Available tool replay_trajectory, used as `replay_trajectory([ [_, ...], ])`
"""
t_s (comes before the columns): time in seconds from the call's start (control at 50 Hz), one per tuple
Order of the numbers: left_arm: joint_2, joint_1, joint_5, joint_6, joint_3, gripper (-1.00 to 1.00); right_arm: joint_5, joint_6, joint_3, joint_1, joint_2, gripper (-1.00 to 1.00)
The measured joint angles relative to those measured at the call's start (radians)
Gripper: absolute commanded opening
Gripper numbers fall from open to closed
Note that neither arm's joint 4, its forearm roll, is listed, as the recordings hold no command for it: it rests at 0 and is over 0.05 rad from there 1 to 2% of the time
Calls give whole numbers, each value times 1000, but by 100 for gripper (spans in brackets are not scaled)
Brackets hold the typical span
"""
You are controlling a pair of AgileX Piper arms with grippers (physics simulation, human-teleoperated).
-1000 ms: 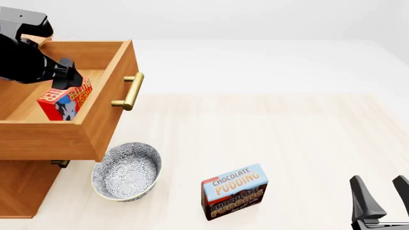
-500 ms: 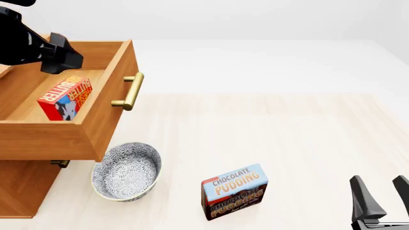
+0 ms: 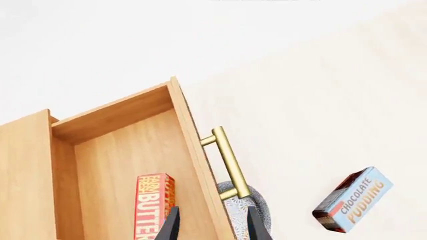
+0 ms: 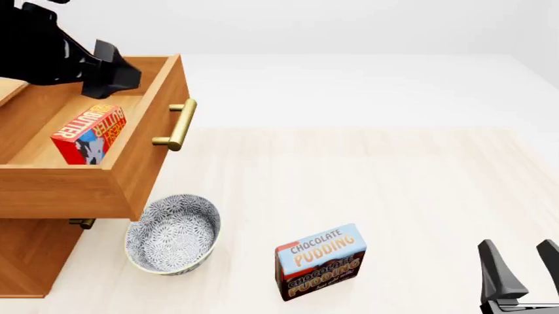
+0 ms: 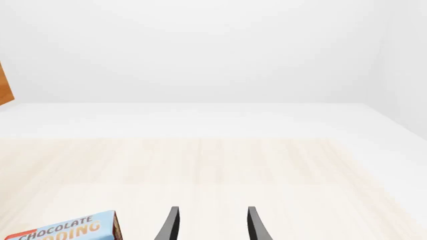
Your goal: Put the butter at the back in the top drawer of the cabinet and close it.
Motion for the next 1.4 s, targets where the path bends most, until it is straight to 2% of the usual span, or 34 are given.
replay_trajectory([
  [0.54,44,-134,-76,-18,30,100,0,0,0,0,0,100],
  [1.4,203,-328,-203,-85,55,100,0,0,0,0,0,100],
])
